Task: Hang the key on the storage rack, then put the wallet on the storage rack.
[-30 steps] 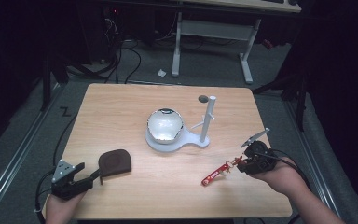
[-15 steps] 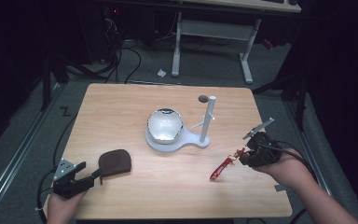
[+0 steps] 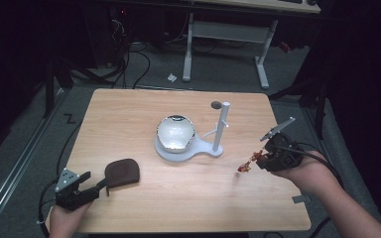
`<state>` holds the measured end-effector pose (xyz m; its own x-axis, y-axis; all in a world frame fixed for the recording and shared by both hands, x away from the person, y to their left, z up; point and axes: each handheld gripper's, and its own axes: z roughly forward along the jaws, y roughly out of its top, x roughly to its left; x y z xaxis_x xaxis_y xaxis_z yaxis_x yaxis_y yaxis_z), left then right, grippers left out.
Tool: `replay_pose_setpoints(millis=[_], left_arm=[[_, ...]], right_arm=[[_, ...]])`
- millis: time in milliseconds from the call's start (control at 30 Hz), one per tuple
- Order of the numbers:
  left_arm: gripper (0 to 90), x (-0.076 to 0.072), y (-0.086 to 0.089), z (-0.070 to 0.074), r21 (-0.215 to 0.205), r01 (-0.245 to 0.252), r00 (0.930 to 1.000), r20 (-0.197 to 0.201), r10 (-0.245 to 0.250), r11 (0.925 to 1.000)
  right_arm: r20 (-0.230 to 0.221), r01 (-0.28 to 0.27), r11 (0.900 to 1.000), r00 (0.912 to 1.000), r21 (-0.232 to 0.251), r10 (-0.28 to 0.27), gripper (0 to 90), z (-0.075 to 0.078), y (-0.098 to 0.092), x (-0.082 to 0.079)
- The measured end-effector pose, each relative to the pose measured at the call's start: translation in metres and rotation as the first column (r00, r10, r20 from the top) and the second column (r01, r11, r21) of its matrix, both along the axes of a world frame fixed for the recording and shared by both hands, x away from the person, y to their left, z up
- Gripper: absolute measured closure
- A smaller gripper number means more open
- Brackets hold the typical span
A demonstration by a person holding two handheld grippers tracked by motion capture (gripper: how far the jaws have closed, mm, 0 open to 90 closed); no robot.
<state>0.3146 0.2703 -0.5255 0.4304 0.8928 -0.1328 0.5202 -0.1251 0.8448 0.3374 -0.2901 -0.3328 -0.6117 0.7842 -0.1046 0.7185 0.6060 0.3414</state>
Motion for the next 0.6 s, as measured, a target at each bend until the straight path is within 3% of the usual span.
replay_pose_setpoints(millis=[600], left_arm=[[31.4, -0.003, 0.002, 0.002, 0.001, -0.001, 0.9999, 0.011, 0.001, 1.0000]], right_arm=[[0.021, -0.016, 1.000, 0.9996, -0.013, 0.016, 66.7, 0.016, 0.013, 0.009]])
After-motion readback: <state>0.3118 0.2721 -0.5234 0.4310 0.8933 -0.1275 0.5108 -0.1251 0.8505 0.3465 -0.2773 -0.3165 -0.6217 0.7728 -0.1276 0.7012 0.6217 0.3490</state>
